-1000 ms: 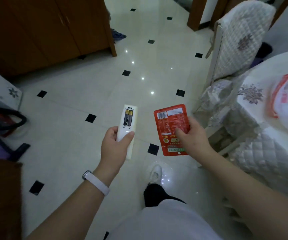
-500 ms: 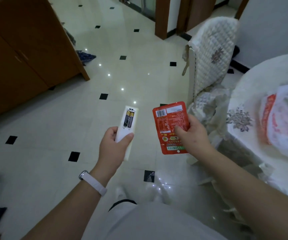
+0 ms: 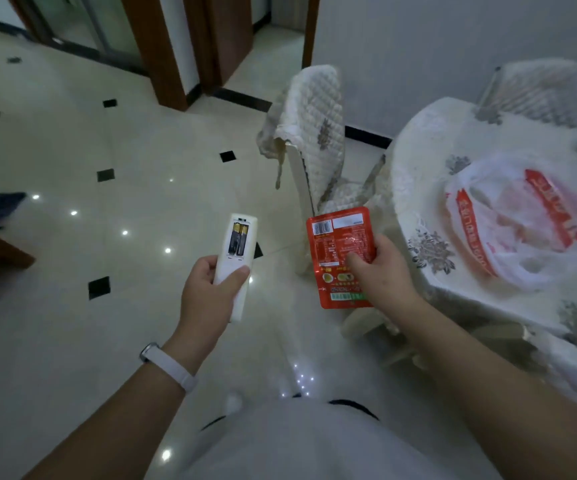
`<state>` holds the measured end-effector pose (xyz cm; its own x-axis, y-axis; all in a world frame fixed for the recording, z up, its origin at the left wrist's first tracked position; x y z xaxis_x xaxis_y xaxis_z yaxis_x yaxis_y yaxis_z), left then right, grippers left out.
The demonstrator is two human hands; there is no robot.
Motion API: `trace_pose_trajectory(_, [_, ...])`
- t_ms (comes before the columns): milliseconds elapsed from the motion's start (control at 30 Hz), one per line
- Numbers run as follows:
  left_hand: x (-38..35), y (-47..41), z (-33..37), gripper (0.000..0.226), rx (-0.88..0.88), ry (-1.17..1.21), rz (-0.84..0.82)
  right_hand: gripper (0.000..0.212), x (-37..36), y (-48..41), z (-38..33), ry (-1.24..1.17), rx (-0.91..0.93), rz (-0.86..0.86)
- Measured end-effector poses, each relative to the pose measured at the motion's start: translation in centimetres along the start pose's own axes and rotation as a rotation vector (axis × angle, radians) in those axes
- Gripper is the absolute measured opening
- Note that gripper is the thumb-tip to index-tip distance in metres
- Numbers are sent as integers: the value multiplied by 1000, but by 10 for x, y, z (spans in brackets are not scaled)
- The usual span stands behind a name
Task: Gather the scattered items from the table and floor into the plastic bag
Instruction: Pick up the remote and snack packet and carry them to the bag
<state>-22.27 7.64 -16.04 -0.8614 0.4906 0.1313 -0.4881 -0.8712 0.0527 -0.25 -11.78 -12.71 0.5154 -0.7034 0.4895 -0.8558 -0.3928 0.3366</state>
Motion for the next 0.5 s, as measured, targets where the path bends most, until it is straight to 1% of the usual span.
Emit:
trace_pose_trajectory(167, [-27,-71,17,21,-56,-15,-189,18,6,-8,-10,-40,-61,150])
trace_pose_trajectory(267, [-61,-97,19,21,-57,-14,-286,18,21,-16,0,-43,-130,238])
trace_pose_trajectory(333, [-90,-111,19,22,-52,-21,-357,19,34,-28,8,-88,-173,290])
trace_pose_trajectory(500, [-159,-139,22,27,-55,-68,-480,17,66,-69,26,-158,-228,398])
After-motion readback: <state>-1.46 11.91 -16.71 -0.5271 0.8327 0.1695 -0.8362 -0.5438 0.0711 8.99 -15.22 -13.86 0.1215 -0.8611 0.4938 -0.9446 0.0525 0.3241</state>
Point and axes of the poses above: each hand's wrist, its own y-axis away from the middle knuckle, its own x-axis out of the back of the hand, z = x × y, the point moved 8 cm from there along -y, towards the middle knuckle, and after that the axes turned 11 degrees about -x, right-handed, at the moved point
